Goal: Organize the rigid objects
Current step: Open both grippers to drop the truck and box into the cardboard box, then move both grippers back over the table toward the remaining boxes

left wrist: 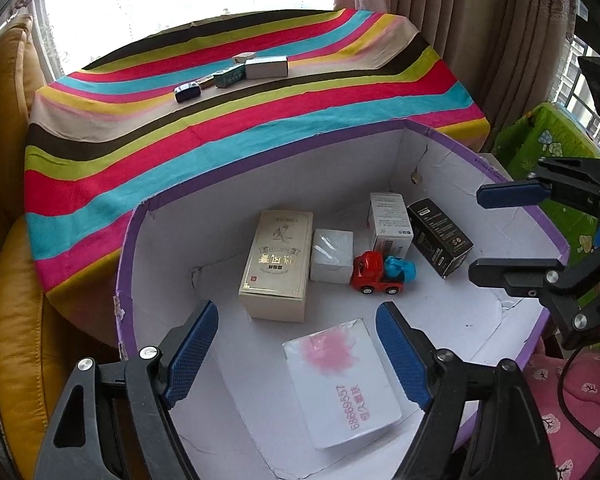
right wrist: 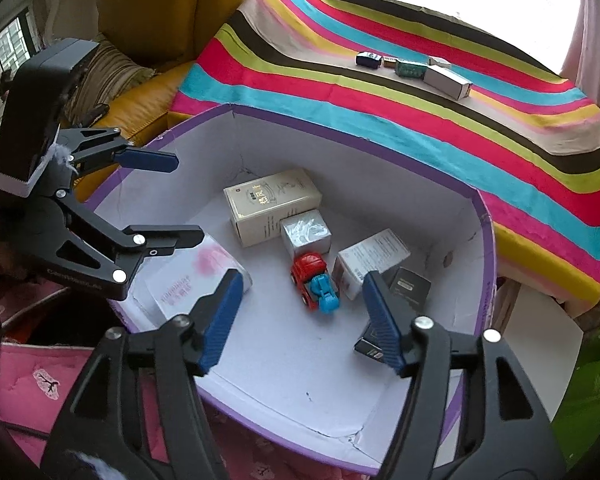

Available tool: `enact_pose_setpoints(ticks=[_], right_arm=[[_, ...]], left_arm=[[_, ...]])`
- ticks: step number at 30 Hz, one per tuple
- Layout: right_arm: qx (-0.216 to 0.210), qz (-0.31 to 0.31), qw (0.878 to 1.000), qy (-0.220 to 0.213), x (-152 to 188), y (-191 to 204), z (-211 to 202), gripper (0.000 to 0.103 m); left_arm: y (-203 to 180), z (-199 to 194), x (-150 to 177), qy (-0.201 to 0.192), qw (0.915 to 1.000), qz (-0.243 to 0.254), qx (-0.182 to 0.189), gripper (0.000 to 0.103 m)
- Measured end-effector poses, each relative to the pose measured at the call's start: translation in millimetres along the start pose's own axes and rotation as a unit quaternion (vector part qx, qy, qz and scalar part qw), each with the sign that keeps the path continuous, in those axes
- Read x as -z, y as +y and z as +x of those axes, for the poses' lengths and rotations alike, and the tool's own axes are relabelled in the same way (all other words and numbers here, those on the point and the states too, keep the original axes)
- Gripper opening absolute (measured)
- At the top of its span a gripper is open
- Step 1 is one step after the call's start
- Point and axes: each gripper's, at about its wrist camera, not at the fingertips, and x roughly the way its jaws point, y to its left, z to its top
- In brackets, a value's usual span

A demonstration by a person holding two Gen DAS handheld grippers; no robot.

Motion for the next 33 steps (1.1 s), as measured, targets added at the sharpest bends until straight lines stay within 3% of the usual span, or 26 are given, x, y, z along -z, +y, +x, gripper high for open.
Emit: enact_pose_setpoints(ticks=[6,15,19,22,25,27,29,33], right_arm=[[0.008,0.003,1.000,0.006,-2,-5,4,0.070],[0.010,0.017,1.000,0.004,-21,-23,10,0.071],[0.007,0.010,1.000,-0.001,-40,-30,16,0.074],[0.029,-0.007,1.000,-0.001,-62,-40,25,0.075],[0.041,-0.011,0.999,-0.017,-88,-55,34,0.081],[0.048,0.003,0.999,-0.024,-101,-68,44,0.083],[0.053,0.021,0.998,-0.016,-116,-87,62,0.083],[0.053,0.059,0.997,0.007,-133,-122,96,0.083]], left_arm=[[5,1,-2,0.008,0.9996,-0.020,0.018,0.082],[19,2,-21,0.002,0.9957,-0.047,0.080,0.082],[32,12,-53,0.014,0.9938,-0.028,0.107,0.082],[53,17,-93,-0.004,0.9926,-0.030,0.118,0.083],[82,34,-135,-0.042,0.9955,-0.027,0.080,0.088],[104,58,-159,-0.054,0.9977,-0.027,0.032,0.088],[132,97,-179,-0.047,0.9979,-0.034,-0.027,0.088],[171,149,-192,-0.016,0.9971,-0.057,-0.048,0.088]])
